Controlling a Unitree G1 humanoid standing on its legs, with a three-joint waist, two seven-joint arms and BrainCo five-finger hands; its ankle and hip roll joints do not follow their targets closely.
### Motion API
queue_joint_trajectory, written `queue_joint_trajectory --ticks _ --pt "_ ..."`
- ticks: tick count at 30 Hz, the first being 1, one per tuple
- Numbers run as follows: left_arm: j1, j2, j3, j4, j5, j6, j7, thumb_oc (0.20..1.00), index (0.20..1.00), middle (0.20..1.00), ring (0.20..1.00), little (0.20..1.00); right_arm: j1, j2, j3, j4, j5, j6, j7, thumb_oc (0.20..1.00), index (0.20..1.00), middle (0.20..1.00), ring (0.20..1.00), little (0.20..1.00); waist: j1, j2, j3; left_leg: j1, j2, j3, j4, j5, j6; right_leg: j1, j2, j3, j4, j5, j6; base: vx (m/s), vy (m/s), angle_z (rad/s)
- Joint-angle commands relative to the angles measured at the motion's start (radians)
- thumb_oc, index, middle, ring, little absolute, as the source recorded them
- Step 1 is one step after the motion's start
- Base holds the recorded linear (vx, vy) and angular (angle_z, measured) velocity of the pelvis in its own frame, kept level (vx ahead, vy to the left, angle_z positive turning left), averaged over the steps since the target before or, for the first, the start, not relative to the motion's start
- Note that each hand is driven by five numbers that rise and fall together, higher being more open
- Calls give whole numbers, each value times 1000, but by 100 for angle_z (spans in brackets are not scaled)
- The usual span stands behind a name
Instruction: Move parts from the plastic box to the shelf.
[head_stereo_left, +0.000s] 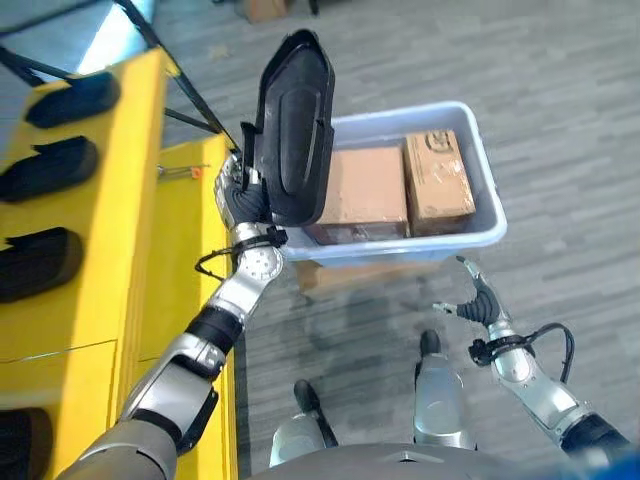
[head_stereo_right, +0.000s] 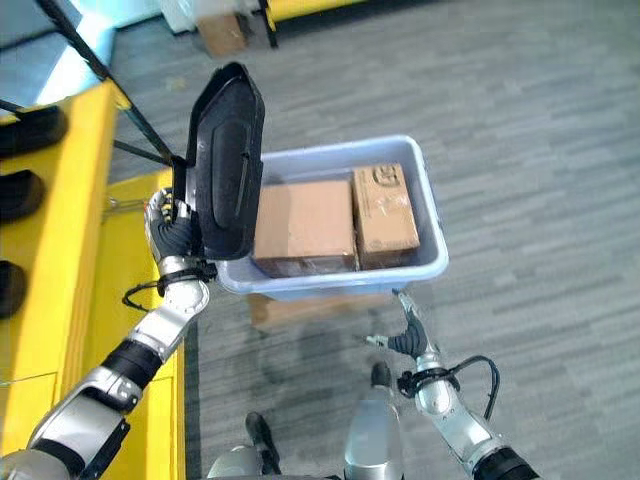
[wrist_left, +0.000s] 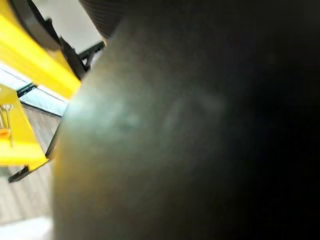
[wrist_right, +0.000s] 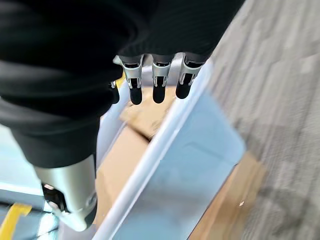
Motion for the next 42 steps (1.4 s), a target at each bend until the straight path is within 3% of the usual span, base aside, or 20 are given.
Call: queue_joint_trajectory --ticks 1,5,8,14,15,18,21,23,24,26,27,30,31,37,42 --pt "-24 40 55 -82 70 5 -9 200 200 200 200 200 4 37 0 -61 -34 -43 65 1000 1000 1000 1000 1000 -4 -66 18 -69 46 -16 24 56 -17 149 38 -70 -78 -77 -51 85 131 20" --pt "91 27 61 -209 123 34 -39 200 200 200 200 200 6 45 -1 -111 -24 -38 109 1000 1000 1000 1000 1000 49 -69 -8 -46 40 -54 11 59 -18 205 27 -115 -88 -79 -42 50 150 28" --pt "213 50 78 -300 192 63 -100 200 200 200 200 200 -22 49 -27 -155 53 -29 112 1000 1000 1000 1000 1000 114 -76 -27 -34 24 -95 28 42 -14 264 18 -163 -100 -76 -35 30 226 39" --pt "269 92 111 -361 239 61 -168 200 200 200 200 200 -91 68 -12 -189 44 -11 128 1000 1000 1000 1000 1000 183 -82 -51 -21 -17 -134 39 13 0 330 -1 -203 -146 -54 -8 3 214 31" --pt "278 104 123 -377 250 55 -213 200 200 200 200 200 -120 89 3 -182 66 15 98 1000 1000 1000 1000 1000 218 -82 -69 -9 -46 -138 14 11 9 368 -21 -236 -187 -26 18 -28 332 37" --pt "281 113 140 -368 244 42 -251 200 200 200 200 200 -125 128 -1 -162 110 38 58 1000 1000 1000 1000 1000 242 -78 -94 16 -86 -124 -30 13 23 389 -63 -274 -215 35 46 -50 318 28" --pt "300 136 183 -375 278 15 -318 200 200 200 200 200 -99 192 -10 -127 70 36 94 1000 1000 1000 1000 1000 258 -72 -115 56 -135 -74 -76 -9 42 366 -130 -320 -185 162 94 -56 291 22" --pt "303 151 197 -384 264 16 -342 200 200 200 200 200 -95 206 -12 -106 49 21 126 1000 1000 1000 1000 1000 258 -66 -120 56 -148 -62 -81 -19 56 343 -130 -322 -156 162 101 -87 158 -7" --pt "298 158 200 -378 241 19 -347 200 200 200 200 200 -90 208 -13 -97 48 13 132 1000 1000 1000 1000 1000 248 -63 -126 48 -160 -78 -81 -28 67 322 -106 -296 -136 143 96 -83 107 -27" --pt "273 166 198 -345 200 14 -360 200 200 200 200 200 -61 202 -28 -110 55 3 123 1000 1000 1000 1000 1000 213 -60 -140 8 -185 -139 -81 -14 86 281 33 -205 -133 49 46 -127 54 -1" --pt "273 166 198 -345 200 14 -360 200 200 200 200 200 -61 202 -28 -110 55 3 123 1000 1000 1000 1000 1000 213 -60 -140 8 -185 -139 -81 -14 86 281 33 -205 -133 49 46 -109 5 67" --pt "272 137 186 -320 198 -16 -387 200 200 200 200 200 -44 189 -55 -111 67 -13 98 1000 1000 1000 1000 1000 184 -67 -149 -31 -225 -243 -81 11 85 265 185 -65 -153 -24 -29 -46 -20 109" --pt "292 109 173 -315 207 -37 -396 200 200 200 200 200 -46 173 -71 -114 82 -10 83 1000 1000 1000 1000 1000 166 -76 -143 -53 -267 -312 -81 32 88 260 275 52 -161 -38 -68 -64 -36 147" --pt "356 51 185 -318 125 -102 -403 200 200 200 200 200 -90 157 -99 -51 122 -35 95 1000 1000 1000 1000 1000 196 -75 -110 -120 -308 -402 -81 76 85 262 281 111 -237 -2 -85 -156 -50 65" --pt "371 25 180 -330 124 -112 -397 200 200 200 200 200 -123 167 -90 -30 115 -49 109 1000 1000 1000 1000 1000 213 -71 -73 -196 -302 -399 -73 122 60 269 277 118 -273 17 -91 -209 -34 14"
